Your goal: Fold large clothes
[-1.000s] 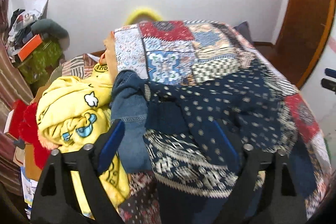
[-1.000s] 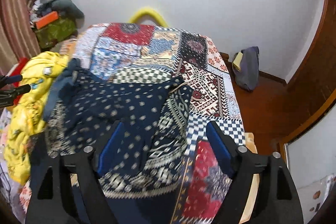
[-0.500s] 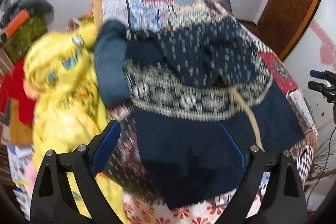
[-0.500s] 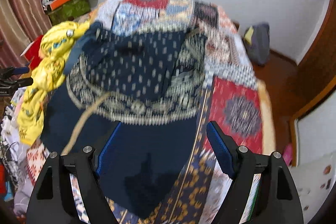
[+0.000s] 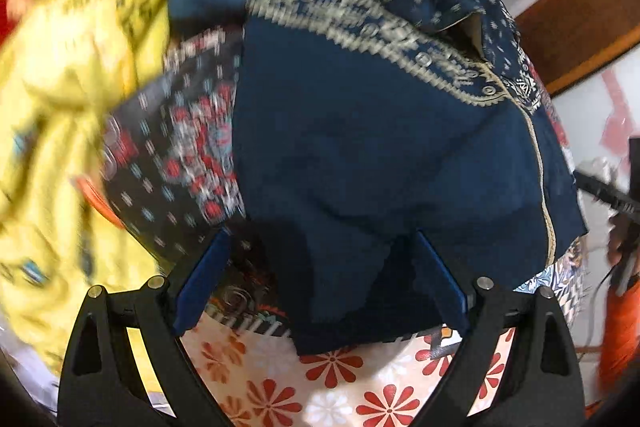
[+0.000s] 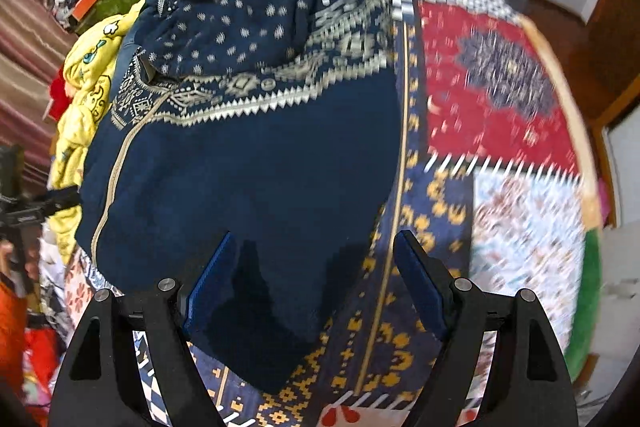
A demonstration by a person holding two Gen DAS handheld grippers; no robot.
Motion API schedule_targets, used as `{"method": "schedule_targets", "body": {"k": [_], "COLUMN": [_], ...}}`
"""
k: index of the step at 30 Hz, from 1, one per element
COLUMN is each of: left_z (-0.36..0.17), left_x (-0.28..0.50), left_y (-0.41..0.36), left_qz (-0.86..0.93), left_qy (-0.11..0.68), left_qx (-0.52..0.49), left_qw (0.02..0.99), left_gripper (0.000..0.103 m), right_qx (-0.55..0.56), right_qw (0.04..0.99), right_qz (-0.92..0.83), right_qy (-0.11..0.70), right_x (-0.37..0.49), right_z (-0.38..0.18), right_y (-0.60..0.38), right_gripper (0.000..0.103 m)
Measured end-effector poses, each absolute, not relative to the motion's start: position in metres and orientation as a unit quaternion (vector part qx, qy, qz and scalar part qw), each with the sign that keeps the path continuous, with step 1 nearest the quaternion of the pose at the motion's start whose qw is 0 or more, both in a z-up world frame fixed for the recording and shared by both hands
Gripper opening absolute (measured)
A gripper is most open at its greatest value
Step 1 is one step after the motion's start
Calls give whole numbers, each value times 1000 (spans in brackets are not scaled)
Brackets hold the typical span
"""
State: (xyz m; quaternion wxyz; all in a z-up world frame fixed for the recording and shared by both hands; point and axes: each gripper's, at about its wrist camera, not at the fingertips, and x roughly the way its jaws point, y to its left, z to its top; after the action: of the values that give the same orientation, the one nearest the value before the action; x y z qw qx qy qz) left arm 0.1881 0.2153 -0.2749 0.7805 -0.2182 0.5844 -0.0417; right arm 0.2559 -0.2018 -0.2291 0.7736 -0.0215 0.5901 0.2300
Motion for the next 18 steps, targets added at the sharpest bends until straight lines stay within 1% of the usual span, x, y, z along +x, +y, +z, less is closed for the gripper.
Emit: {"method": "schedule_targets", "body": {"k": [1, 2, 3, 5, 7, 8, 9, 10, 11, 12, 13, 14, 18], "left_z": [-280, -286, -289, -295, -294, -289, -286, -278, -272, -264, -260, -252, -225], "left_x": [186, 184, 183, 180, 177, 176, 177, 176, 176, 176, 179, 179, 187], "left_y": [216, 217, 217, 213, 209, 205, 203, 199, 197, 193, 191, 188, 186], "left_qz": [-50, -57, -61, -75, -69, -67, -64, -61, -65, -67, -66, -67, -69], "left_qy": [585, 580, 578, 571, 565, 560, 558, 553, 549, 545, 541, 533, 502], "left_qx": [-233, -250, -260, -289, -280, -267, -258, -243, -235, -222, -214, -203, -198], "left_qw": [776, 773, 772, 765, 773, 782, 786, 795, 800, 806, 811, 819, 839], "left_gripper": [90, 86, 78, 70, 63, 55, 46, 38, 17, 12, 11, 8, 7], "right_qx": [-13, -6, 3, 19, 31, 32, 34, 39, 46, 58, 70, 76, 61], "right_qw": [772, 771, 771, 768, 769, 773, 775, 774, 773, 772, 773, 773, 789], "right_qz": [233, 238, 245, 254, 257, 257, 259, 260, 263, 267, 269, 272, 287], "right_qy": [592, 591, 588, 588, 585, 579, 576, 576, 575, 574, 571, 569, 541], "right_x": [255, 254, 252, 250, 248, 248, 247, 247, 249, 250, 252, 252, 252], "right_z": [-231, -232, -232, -235, -239, -240, -239, -239, -239, -239, -239, -238, -221], "right_y": [-203, -203, -204, -204, -203, -201, -201, -201, -201, -201, -202, -202, -192], "right_gripper": [78, 78, 78, 78, 77, 73, 62, 49, 36, 30, 17, 10, 9]}}
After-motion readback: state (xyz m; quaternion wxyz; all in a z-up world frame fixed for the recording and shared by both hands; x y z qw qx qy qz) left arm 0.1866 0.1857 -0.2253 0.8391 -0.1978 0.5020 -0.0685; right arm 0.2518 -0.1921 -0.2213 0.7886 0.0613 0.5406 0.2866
